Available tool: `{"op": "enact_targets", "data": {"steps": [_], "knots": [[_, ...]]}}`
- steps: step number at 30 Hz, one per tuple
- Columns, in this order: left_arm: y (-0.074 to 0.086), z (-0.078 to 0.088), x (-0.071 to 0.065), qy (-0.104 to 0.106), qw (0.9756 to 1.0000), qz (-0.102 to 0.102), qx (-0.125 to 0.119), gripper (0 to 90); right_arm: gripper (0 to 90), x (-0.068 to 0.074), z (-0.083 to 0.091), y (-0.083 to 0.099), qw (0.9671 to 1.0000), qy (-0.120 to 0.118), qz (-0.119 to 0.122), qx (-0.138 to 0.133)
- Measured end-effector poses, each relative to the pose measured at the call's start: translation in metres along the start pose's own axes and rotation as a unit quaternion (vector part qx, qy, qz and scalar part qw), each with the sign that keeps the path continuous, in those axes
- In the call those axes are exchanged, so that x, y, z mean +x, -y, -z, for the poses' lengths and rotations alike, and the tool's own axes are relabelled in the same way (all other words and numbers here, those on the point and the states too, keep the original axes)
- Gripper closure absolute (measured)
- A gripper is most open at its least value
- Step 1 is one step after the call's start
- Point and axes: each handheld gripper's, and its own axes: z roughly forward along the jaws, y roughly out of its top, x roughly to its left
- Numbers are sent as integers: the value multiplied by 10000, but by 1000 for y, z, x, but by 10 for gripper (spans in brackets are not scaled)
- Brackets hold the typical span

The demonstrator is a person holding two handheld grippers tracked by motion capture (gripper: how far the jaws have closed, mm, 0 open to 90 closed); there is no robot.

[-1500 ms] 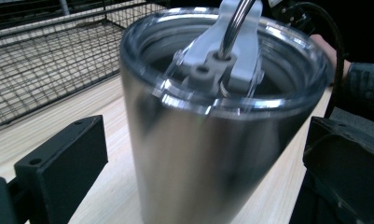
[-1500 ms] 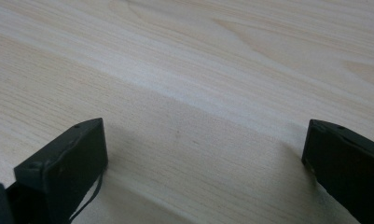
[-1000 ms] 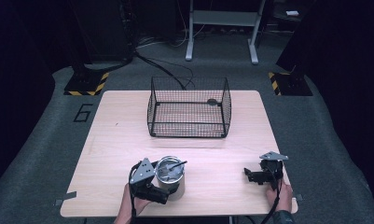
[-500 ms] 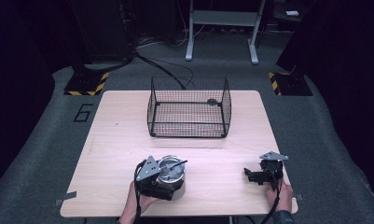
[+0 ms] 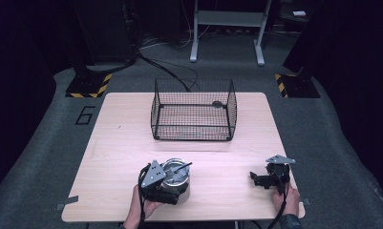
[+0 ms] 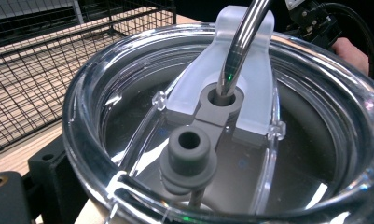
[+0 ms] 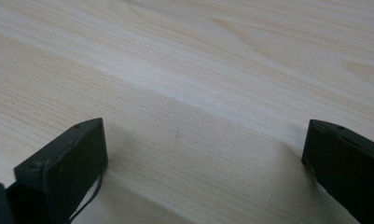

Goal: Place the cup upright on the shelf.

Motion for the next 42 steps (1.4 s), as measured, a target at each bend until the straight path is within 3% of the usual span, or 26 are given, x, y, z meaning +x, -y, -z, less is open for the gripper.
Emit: {"op": "enact_targets", "data": {"steps": [19, 27, 42], "knots": [[-18, 16, 8, -18, 9999, -78, -148, 39, 0, 0, 0, 0, 10000, -3, 6, -2], [-30, 21, 18, -69, 9998, -44, -203, 39, 0, 0, 0, 0, 10000, -4, 8, 1], [-43, 21, 42, -348, 9992, 89, -183, 39, 0, 0, 0, 0, 10000, -3, 6, -1]]}}
